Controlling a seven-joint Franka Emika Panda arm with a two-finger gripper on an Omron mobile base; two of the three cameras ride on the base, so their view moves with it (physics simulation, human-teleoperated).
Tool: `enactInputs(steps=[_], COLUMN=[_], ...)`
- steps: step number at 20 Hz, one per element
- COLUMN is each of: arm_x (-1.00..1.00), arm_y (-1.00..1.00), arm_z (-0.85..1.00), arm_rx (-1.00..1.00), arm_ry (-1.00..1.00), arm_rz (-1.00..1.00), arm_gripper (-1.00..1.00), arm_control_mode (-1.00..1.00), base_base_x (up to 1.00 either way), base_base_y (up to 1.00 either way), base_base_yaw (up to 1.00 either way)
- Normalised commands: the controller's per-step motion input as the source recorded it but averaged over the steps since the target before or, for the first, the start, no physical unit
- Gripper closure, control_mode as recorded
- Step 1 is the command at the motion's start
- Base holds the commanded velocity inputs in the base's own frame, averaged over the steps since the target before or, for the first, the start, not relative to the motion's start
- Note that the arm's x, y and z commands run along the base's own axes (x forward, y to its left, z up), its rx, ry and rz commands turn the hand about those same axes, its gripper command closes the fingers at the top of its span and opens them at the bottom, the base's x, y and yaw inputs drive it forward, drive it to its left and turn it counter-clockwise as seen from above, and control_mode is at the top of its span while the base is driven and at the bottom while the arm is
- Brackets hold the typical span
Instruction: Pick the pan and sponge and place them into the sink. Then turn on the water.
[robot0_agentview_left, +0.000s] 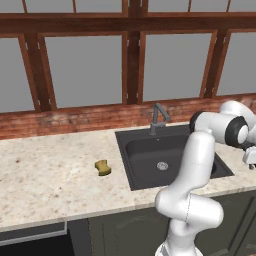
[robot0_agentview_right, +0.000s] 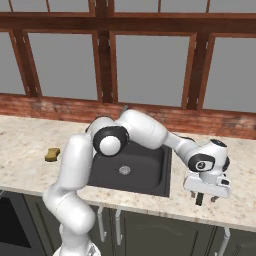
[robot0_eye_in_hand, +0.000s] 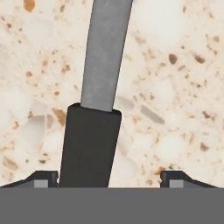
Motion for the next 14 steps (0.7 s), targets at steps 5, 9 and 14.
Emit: enactInputs(steps=[5,9,14], arm_x=[0.0,-0.04,-0.35], arm_y=[0.08,0.25,0.56], arm_z=[-0.04,0.13,0.56], arm_rx=[0.0,-0.02,-0.13], arm_ry=[0.0,0.0,-0.01], arm_rz=[0.0,0.05,0.08], arm_gripper=[1.0,1.0,1.0], arm_control_mode=[-1.0,-1.0,-1.0], base_base_x=[0.0,0.0,0.0], base_base_y=[0.0,0.0,0.0], base_base_yaw=[0.0,0.0,0.0])
